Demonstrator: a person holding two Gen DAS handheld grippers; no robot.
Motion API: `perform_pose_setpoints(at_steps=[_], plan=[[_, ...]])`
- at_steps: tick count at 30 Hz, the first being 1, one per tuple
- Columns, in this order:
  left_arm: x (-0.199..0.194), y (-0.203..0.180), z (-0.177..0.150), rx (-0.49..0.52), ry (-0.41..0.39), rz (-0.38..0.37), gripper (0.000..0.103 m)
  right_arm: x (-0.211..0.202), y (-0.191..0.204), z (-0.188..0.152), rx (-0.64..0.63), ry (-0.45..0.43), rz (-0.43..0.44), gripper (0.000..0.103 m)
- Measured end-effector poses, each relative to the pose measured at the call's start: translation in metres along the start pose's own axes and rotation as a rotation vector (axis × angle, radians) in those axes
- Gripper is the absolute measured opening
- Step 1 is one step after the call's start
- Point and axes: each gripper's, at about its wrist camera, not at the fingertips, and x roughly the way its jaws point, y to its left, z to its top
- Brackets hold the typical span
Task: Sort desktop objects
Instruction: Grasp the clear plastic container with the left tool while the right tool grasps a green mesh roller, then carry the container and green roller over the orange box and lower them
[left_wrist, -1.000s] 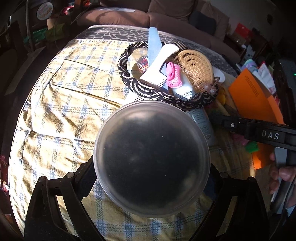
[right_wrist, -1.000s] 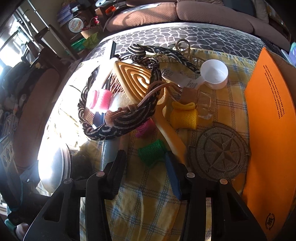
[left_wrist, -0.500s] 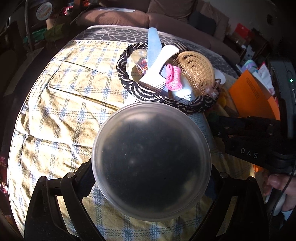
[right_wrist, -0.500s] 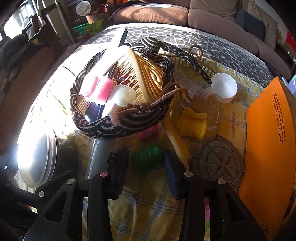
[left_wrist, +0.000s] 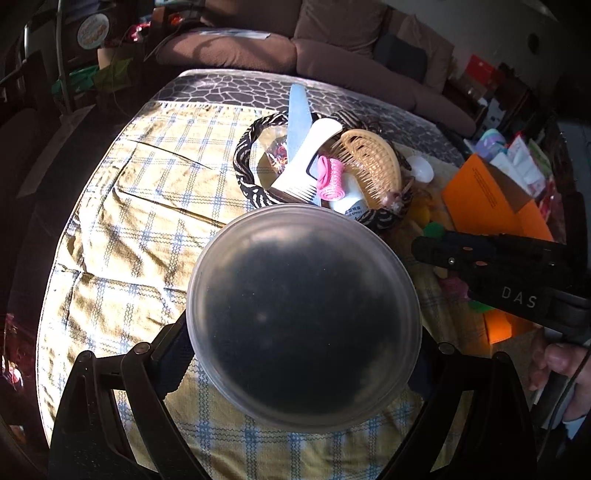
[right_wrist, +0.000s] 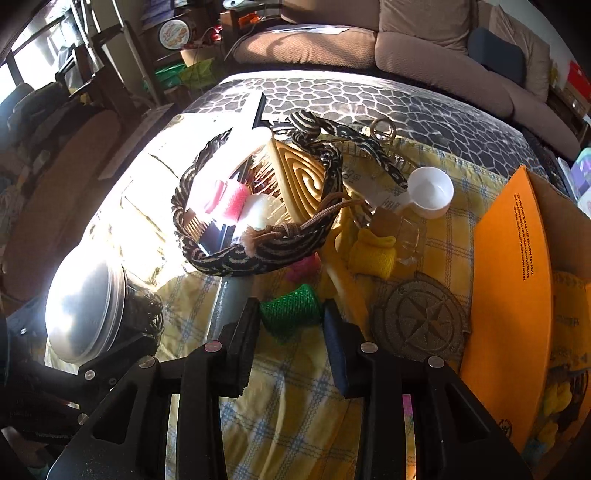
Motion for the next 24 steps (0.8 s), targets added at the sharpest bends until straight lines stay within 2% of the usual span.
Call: perform_pose_setpoints(at_steps=[13, 24], plan=[[-0.043, -0.054, 0.017, 0.049, -0.052, -0.046, 0.091, -0.077, -0.027, -0.004, 0.05, -0.092, -0.016, 0.034], [-0.051, -0.145, 0.026, 0.149, -0.065, -0.109, 0.088, -0.138, -0.094, -0.032, 0.134, -0.142, -0.081, 0.034]])
